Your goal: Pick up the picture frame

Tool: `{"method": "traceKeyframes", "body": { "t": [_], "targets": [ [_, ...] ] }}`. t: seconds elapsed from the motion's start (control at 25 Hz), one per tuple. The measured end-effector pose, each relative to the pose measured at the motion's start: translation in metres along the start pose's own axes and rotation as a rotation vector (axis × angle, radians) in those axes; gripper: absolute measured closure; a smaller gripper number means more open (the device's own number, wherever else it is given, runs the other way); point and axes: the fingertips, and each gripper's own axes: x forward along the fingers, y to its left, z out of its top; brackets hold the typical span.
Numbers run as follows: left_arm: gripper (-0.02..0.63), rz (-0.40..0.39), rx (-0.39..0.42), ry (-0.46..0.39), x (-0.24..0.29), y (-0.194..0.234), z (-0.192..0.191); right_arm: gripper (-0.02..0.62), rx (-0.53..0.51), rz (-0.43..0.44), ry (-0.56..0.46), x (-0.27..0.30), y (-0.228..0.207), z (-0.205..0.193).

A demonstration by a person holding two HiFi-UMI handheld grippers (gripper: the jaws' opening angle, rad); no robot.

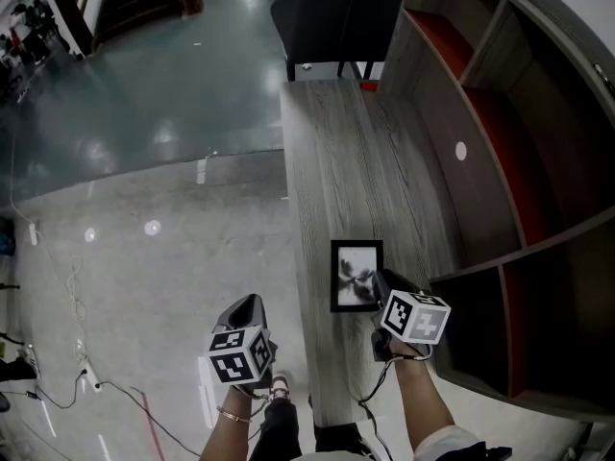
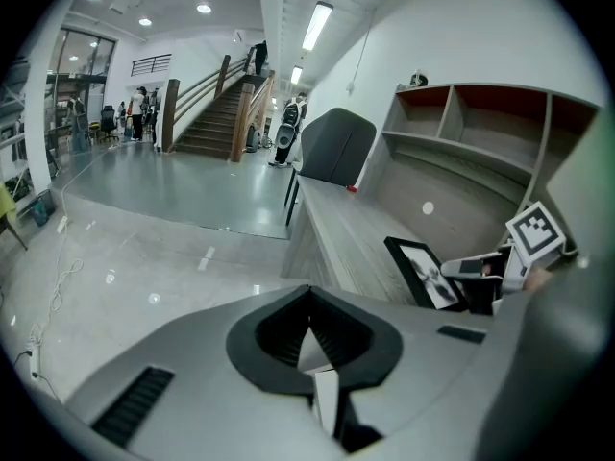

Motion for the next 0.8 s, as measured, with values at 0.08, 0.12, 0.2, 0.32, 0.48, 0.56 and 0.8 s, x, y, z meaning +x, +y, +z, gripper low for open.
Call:
{"method": "traceKeyframes", "body": {
  "t": [0.08,0.12,0.2,0.32,0.48,0.56,0.8],
  "targets": [
    [0.592,-0.008,0.006,-0.008,-0.004,-0.002,0.003,0.512,0.0,0.0,-0.013,-0.005,0.003,0.003],
    [0.592,-0.011,0.01,-0.012,-0.006,-0.003,0.005,0.512,0.0,0.0,-0.019,-0.007,0.005,0.005],
    [0.592,-0.018,0.017,-0.02,-0.009,-0.005,0.01,0.512,0.0,-0.001,-0.031,-0.012,0.009,0.009],
    [0.592,-0.028,0.022,-0.032,-0.016,-0.007,0.016,0.512,-0.001,-0.005,-0.047,-0.022,0.014,0.012],
    [0.592,-0.05,0.028,-0.049,-0.027,-0.012,0.022,0.512,0.002,-0.015,-0.069,-0.038,0.018,0.014],
    [0.592,-0.061,0.032,-0.055,-0.032,-0.015,0.023,0.512,0.004,-0.023,-0.079,-0.046,0.019,0.014],
    [0.592,-0.091,0.041,-0.065,-0.045,-0.022,0.026,0.512,0.009,-0.032,-0.111,-0.069,0.028,0.017]
  ]
}}
